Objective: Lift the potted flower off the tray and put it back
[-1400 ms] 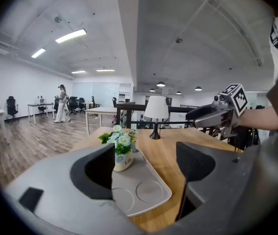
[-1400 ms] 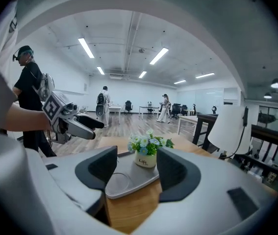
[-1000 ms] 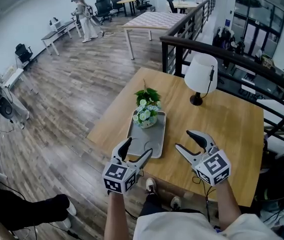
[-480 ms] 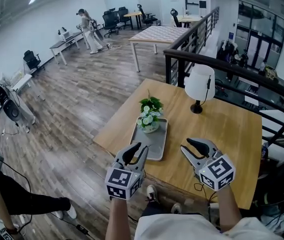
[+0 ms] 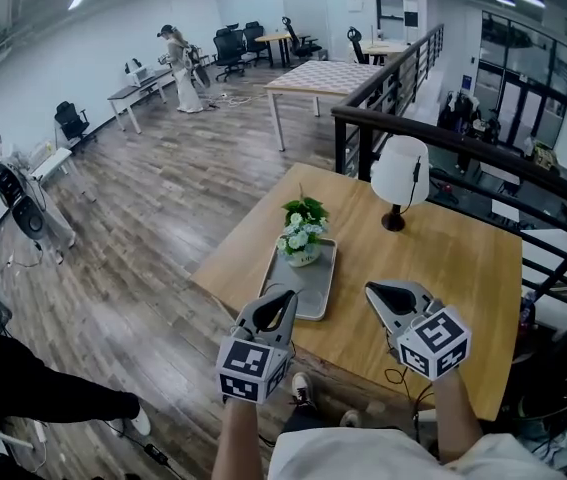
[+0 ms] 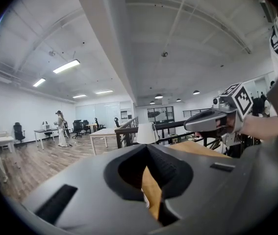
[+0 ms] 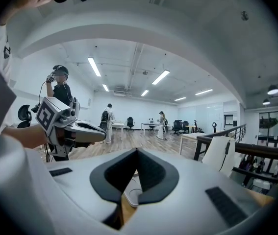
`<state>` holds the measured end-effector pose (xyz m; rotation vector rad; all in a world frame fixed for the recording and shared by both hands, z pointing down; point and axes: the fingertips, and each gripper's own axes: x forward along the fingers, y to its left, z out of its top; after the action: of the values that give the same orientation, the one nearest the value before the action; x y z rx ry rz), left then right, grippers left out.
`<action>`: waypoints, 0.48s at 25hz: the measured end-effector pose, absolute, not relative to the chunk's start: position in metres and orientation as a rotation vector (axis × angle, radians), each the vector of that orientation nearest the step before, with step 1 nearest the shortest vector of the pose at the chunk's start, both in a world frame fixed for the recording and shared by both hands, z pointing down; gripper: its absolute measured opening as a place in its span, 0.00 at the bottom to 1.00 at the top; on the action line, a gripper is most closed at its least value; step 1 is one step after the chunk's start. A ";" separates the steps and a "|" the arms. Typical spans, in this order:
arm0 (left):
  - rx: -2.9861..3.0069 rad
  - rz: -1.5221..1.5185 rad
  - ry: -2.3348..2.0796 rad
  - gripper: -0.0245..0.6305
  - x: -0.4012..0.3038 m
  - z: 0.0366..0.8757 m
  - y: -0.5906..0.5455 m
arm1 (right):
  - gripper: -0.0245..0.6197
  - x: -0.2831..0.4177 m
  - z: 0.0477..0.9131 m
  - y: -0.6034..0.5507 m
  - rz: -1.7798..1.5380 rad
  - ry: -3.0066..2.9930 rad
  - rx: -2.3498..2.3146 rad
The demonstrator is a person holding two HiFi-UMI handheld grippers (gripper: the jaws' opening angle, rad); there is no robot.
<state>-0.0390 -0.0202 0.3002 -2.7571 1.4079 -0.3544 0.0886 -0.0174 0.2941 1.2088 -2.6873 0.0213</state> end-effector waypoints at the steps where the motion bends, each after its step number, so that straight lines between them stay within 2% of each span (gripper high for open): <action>1: -2.755 -0.352 1.413 0.07 -0.040 0.300 -0.020 | 0.07 0.088 0.293 -0.017 0.020 -2.686 1.209; 12: -2.743 -0.346 1.408 0.07 -0.042 0.287 -0.010 | 0.06 0.085 0.281 -0.005 0.014 -2.688 1.227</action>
<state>-0.0420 -0.0104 0.2872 -2.7429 1.4078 -0.3460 0.0854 -0.0052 0.2813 1.2271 -2.6875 0.0139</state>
